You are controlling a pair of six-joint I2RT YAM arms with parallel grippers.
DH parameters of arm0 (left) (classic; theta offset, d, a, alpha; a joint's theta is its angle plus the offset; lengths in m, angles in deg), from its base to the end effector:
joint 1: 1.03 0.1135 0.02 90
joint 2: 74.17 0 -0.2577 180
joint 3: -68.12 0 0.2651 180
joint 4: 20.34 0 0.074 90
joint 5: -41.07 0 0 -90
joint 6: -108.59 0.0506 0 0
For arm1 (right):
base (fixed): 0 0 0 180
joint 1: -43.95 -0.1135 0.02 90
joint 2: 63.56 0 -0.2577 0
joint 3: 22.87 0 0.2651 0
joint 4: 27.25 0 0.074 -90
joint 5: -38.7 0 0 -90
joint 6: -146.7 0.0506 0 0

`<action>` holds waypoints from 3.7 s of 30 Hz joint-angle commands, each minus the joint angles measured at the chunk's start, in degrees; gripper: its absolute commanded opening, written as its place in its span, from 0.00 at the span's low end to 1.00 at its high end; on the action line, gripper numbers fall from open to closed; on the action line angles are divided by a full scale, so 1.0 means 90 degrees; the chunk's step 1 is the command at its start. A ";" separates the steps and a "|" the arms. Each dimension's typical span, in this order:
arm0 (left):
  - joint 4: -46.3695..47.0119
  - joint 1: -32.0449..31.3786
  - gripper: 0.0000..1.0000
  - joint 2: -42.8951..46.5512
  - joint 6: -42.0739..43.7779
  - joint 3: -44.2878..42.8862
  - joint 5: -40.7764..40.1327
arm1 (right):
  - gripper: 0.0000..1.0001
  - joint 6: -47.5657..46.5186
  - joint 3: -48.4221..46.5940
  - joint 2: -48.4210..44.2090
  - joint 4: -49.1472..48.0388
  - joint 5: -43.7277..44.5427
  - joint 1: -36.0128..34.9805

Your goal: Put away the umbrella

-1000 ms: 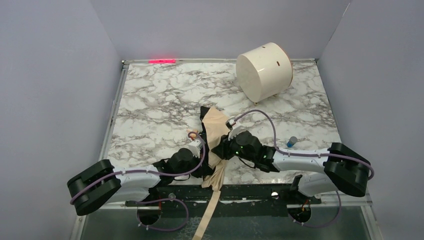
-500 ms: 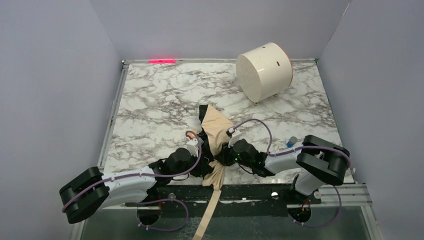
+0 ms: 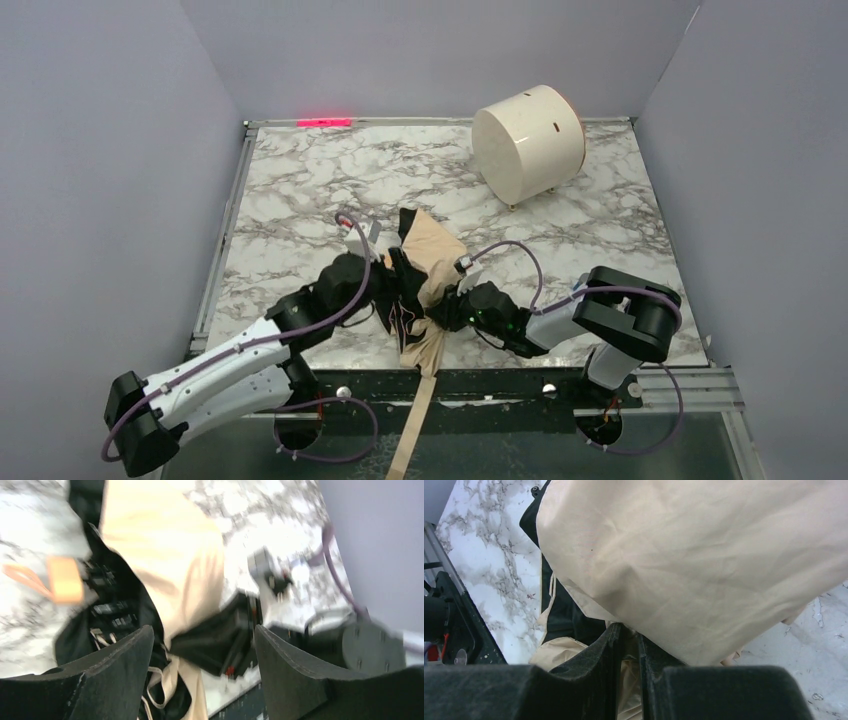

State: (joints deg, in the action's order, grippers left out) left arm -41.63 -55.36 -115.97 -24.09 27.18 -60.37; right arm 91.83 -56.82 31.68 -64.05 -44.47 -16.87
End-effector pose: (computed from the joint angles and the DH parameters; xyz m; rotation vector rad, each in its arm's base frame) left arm 0.1291 -0.1627 0.2347 0.0710 2.0636 -0.9012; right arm 0.1437 0.2450 0.0861 -0.3929 2.0899 0.9306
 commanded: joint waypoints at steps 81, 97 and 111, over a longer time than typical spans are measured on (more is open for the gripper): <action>-0.0143 0.3452 0.00 -0.5728 0.2027 -0.5460 0.5199 | 0.21 0.0276 -0.0192 0.0452 0.1241 0.0430 -0.0017; 0.0631 0.2570 0.00 -0.2091 0.1792 -0.1581 0.4740 | 0.21 0.0424 -0.0755 0.0287 0.1583 0.0432 -0.0020; 0.1856 0.1075 0.00 -0.1247 0.0669 0.1074 0.3074 | 0.32 0.0627 -0.0525 -0.1015 0.2427 0.0481 -0.0020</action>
State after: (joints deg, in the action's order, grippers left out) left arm -29.65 -44.26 -126.46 -15.06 33.70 -25.93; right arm 96.77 -62.98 26.74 -48.01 -41.32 -17.09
